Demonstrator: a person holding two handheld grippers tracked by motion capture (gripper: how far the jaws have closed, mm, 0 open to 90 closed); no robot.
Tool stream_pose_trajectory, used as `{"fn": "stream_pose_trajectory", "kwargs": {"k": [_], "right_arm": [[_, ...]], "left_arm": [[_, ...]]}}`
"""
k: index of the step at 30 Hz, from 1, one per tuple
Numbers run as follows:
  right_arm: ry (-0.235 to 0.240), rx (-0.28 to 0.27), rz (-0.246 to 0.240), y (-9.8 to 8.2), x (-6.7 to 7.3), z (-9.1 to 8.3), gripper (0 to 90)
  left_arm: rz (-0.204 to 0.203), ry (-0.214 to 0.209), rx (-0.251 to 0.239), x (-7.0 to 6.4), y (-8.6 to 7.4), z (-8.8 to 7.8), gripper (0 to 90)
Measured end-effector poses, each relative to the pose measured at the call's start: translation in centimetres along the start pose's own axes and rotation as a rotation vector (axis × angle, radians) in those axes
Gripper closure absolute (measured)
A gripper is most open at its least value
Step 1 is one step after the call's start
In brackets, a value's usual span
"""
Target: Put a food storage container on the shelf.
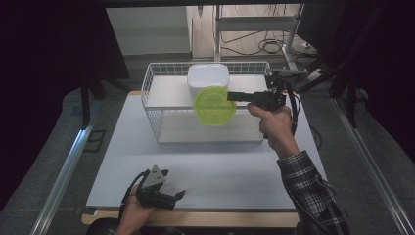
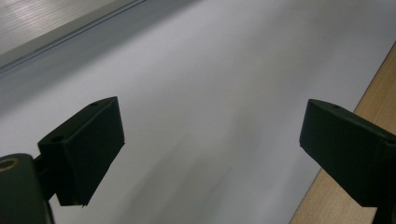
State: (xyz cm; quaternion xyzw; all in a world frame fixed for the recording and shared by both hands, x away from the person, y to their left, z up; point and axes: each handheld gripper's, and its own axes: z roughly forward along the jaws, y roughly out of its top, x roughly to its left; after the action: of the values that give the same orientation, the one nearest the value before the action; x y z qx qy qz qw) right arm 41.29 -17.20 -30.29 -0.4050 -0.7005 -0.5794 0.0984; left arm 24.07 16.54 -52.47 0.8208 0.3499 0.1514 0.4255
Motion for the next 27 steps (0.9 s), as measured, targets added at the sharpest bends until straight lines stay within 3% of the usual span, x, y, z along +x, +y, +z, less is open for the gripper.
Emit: {"fn": "stream_pose_trajectory", "kwargs": {"k": [12,17,27], "right_arm": [[-0.039,-0.088,-0.003,4.2,1.7,0.8,81.8],[-0.073,-0.121,0.005,5.5,1.8,1.4,81.8],[-0.156,-0.177,0.064,7.5,1.1,3.8,81.7]], "left_arm": [[-0.003,-0.006,-0.002,0.0,0.0,0.0,6.1],[0.000,-0.008,0.000,0.0,0.0,0.0,6.1],[0.006,-0.015,0.006,-0.1,0.0,0.0,6.1]]}}
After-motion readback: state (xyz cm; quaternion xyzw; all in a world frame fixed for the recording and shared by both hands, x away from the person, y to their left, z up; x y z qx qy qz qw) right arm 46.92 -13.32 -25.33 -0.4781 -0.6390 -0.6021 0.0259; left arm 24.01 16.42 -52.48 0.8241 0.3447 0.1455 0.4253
